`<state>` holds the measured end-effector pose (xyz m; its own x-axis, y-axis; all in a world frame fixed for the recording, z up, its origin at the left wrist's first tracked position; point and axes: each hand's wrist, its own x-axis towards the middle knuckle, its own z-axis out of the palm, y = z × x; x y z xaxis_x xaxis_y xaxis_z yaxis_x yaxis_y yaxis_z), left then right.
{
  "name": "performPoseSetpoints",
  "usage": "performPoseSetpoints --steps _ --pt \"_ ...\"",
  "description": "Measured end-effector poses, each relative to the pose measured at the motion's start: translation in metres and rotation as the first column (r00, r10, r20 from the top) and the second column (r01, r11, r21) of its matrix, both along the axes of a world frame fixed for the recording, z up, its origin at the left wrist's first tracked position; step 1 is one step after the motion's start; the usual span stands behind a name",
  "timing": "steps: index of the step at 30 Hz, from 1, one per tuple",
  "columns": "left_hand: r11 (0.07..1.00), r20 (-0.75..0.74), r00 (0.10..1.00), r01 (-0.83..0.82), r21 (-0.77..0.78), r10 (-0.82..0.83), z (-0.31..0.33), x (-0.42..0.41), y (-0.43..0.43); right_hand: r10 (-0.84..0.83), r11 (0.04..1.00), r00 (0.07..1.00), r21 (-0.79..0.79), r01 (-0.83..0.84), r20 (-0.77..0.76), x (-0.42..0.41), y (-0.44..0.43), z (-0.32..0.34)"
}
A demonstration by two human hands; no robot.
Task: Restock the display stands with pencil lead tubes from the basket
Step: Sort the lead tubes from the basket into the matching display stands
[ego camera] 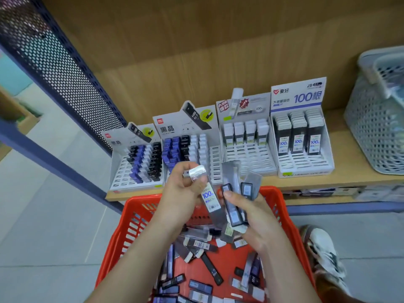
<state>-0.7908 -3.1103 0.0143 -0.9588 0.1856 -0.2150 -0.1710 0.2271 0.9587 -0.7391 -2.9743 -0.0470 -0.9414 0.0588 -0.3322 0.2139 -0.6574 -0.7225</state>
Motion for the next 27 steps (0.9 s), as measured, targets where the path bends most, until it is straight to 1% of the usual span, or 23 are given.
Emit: performPoseSetpoints --steps 3,6,8,10,13,15,17,20,23,25,27 --pt "0.997 -0.03 0.999 0.016 0.076 -0.014 0.014 -0.016 0.017 -0.003 1.0 1.0 0.022 0.003 -0.016 -0.003 0.016 0.003" --pt "0.991 -0.061 0.998 0.038 0.128 -0.031 0.022 -0.031 0.032 -0.054 0.997 0.998 0.062 0.055 -0.02 -0.006 0.03 0.006" --pt "0.987 -0.069 0.997 0.045 0.155 -0.034 0.025 -0.039 0.042 -0.11 0.99 0.994 0.089 0.111 -0.02 -0.008 0.038 0.009" --pt "0.986 -0.102 0.993 0.069 0.153 -0.053 0.028 -0.047 0.057 -0.192 0.978 0.981 0.087 0.19 0.013 -0.009 0.049 0.01" --pt "0.99 -0.228 0.966 0.136 0.031 -0.126 0.03 -0.065 0.092 -0.349 0.937 0.93 0.039 0.347 0.11 -0.01 0.066 0.003" --pt "0.978 -0.279 0.937 0.201 -0.061 -0.21 0.03 -0.076 0.119 -0.453 0.887 0.873 -0.008 0.462 0.182 -0.008 0.078 -0.003" --pt "0.959 -0.316 0.907 0.243 -0.146 -0.278 0.025 -0.085 0.145 -0.524 0.838 0.824 -0.041 0.544 0.216 -0.005 0.087 -0.01" --pt "0.93 -0.379 0.86 0.252 -0.266 -0.342 0.012 -0.098 0.178 -0.568 0.789 0.79 -0.12 0.603 0.231 0.0 0.096 -0.016" --pt "0.908 -0.421 0.818 0.268 -0.323 -0.391 -0.003 -0.106 0.204 -0.594 0.739 0.765 -0.206 0.641 0.248 0.002 0.104 -0.022" --pt "0.892 -0.438 0.794 0.273 -0.361 -0.421 -0.015 -0.109 0.217 -0.627 0.704 0.738 -0.224 0.674 0.249 0.002 0.108 -0.024" --pt "0.865 -0.442 0.766 0.292 -0.409 -0.467 -0.028 -0.111 0.226 -0.648 0.689 0.723 -0.221 0.69 0.239 0.0 0.112 -0.026"
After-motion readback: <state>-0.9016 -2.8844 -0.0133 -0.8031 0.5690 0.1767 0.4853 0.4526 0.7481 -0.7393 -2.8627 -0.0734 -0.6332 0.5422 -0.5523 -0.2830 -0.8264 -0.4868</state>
